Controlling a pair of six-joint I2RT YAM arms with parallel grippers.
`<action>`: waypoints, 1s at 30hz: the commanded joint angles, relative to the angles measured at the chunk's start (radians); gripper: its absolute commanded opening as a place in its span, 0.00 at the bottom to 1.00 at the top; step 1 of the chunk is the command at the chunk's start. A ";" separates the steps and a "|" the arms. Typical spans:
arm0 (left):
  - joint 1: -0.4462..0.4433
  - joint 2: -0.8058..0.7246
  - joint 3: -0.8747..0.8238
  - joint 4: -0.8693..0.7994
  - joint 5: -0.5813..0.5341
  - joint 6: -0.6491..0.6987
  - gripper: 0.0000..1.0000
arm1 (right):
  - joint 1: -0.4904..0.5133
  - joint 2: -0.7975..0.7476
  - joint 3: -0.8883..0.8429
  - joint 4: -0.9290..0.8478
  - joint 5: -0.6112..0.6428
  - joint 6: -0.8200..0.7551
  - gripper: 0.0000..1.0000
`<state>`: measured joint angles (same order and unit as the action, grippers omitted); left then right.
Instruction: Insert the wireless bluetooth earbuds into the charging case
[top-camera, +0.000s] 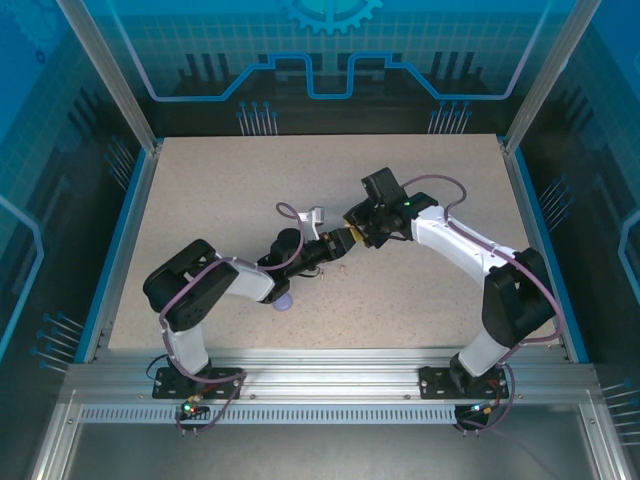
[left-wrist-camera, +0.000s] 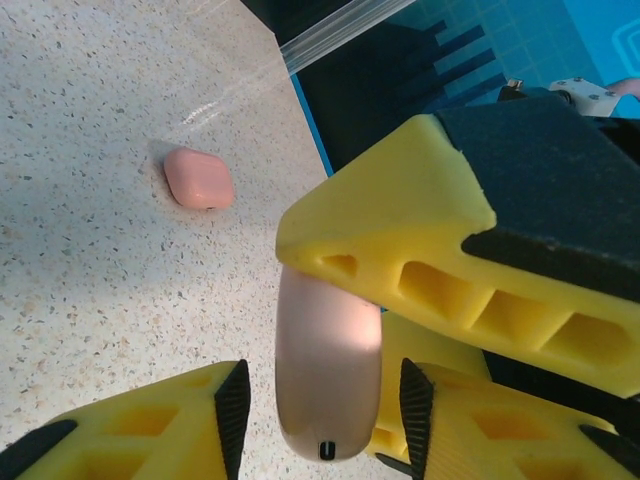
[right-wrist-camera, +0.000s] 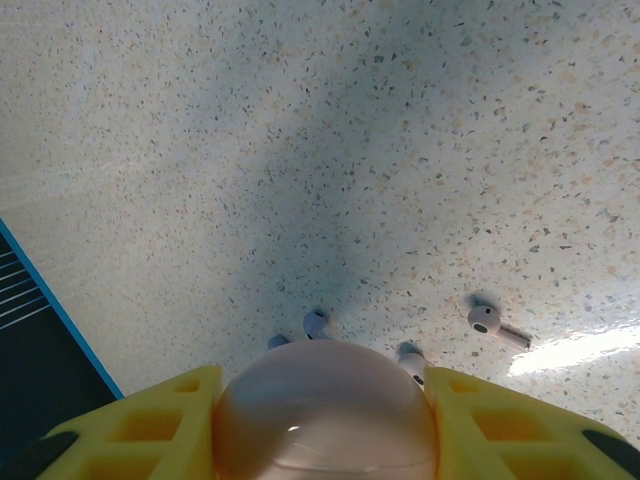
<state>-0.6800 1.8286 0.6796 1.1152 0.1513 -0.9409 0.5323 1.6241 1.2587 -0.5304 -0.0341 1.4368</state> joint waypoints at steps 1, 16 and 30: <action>-0.009 0.023 0.024 0.063 -0.024 0.011 0.44 | 0.014 0.006 0.021 -0.009 0.013 0.014 0.44; -0.008 0.032 0.015 0.092 -0.081 0.023 0.41 | 0.014 0.014 0.006 0.004 0.007 0.016 0.44; -0.010 0.055 0.028 0.103 -0.072 0.014 0.18 | 0.019 0.013 0.008 0.012 0.003 0.018 0.44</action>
<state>-0.6838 1.8610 0.6819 1.1877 0.0914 -0.9409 0.5323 1.6295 1.2587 -0.5282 -0.0246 1.4406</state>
